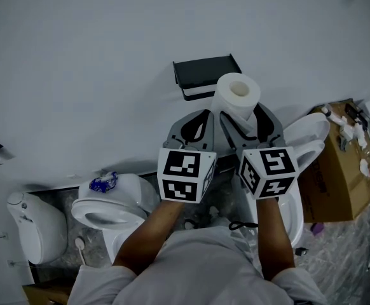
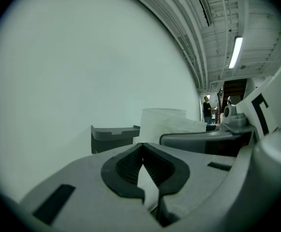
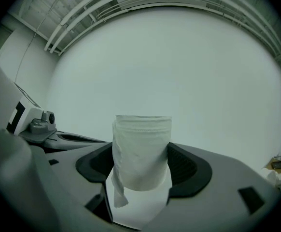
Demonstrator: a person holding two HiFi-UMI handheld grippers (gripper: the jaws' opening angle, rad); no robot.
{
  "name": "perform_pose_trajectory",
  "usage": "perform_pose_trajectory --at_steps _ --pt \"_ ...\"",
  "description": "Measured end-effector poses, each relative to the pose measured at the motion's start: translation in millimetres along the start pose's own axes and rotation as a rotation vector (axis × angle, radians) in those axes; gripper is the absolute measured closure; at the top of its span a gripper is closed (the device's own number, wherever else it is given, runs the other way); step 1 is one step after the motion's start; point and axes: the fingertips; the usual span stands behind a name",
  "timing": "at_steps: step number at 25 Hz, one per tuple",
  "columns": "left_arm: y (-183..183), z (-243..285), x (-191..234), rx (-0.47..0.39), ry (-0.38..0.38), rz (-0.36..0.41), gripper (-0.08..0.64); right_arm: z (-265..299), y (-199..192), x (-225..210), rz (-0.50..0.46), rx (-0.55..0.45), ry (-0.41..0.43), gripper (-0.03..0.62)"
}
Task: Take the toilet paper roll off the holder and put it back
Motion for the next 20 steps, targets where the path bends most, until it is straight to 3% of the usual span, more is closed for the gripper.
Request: perform_pose_trajectory --at_steps 20 --pt "-7 -1 -10 0.017 -0.016 -0.001 0.555 -5 -16 3 0.011 0.030 -0.011 0.258"
Point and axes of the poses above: the fingertips, and each gripper's own axes: z forward along the fingers, x to its left, y out of its top, and after that the axes turned 2 degrees about x, right-handed
